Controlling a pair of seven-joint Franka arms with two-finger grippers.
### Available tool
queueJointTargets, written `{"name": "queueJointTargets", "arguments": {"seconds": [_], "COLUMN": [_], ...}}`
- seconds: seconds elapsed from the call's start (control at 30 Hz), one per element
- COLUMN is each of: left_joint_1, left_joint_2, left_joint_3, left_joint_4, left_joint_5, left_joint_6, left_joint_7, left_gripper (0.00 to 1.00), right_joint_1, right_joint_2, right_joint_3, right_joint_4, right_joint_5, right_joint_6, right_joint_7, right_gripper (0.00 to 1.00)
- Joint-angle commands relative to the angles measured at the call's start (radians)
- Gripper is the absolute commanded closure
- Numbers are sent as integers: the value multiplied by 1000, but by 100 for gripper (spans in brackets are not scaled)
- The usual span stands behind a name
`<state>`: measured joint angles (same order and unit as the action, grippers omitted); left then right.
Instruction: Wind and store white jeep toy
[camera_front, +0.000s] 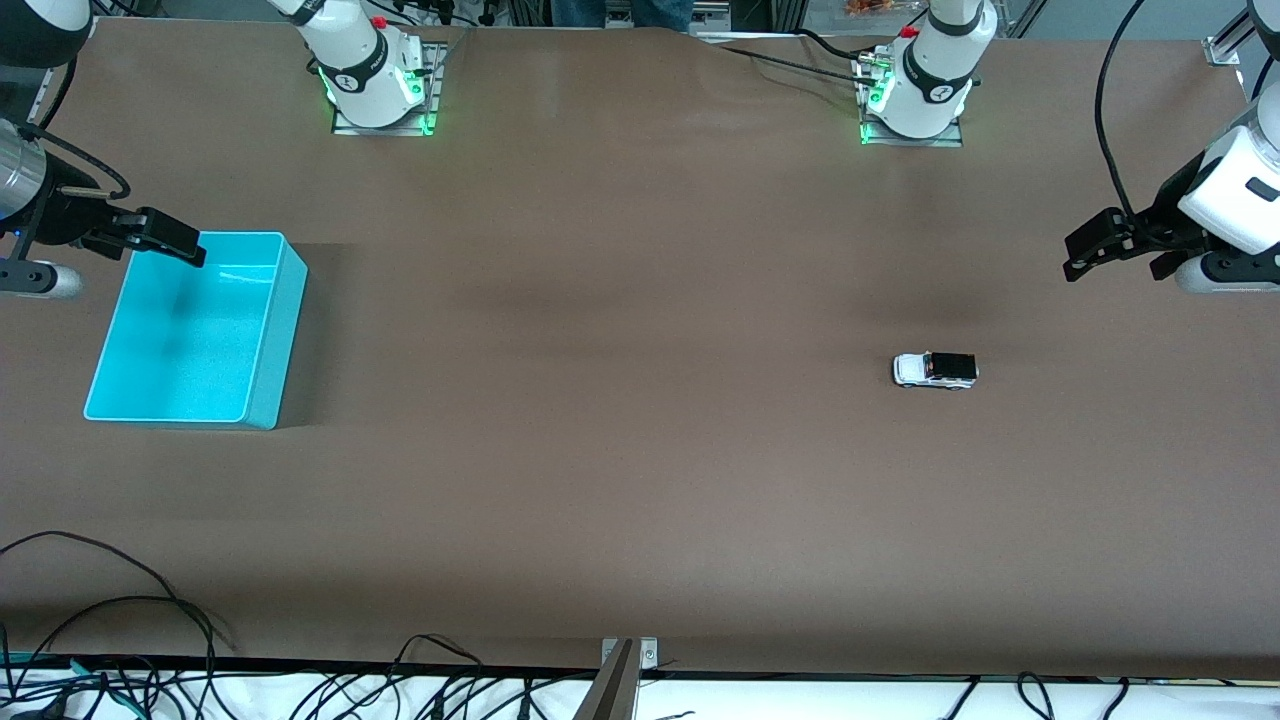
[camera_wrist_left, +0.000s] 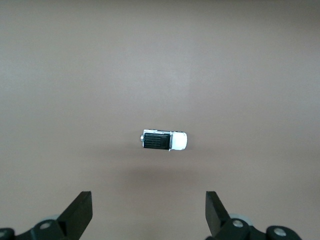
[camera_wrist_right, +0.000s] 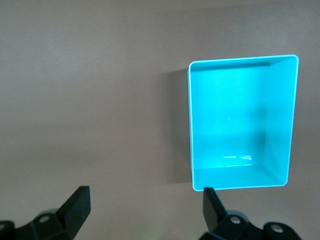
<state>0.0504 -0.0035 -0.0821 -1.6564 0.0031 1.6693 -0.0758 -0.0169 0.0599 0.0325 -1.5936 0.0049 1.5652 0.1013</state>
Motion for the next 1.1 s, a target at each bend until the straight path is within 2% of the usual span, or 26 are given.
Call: {"name": "queueJointTargets", "arguments": {"seconds": [0.0,0.93,1.07], "left_joint_1": [6,-1,-9], "left_joint_2": [2,0,13], "left_joint_3": [-4,21,21], "left_joint_4": [7,20,-3], "left_joint_5": [15,20,-3], "left_joint_6": [-14,-14,-13], "left_joint_7": [10,24,28], "left_gripper": [0,0,0], "right_joint_1": [11,11,11], "right_joint_2": [-2,-2,-2], "right_joint_3": [-13,-13,-13], "right_joint_4": [12,12,12], "right_joint_5": [1,1,1], "right_joint_6": [-14,-19,-19], "right_joint_7": [-8,-6,-6], "right_gripper": [0,0,0]}}
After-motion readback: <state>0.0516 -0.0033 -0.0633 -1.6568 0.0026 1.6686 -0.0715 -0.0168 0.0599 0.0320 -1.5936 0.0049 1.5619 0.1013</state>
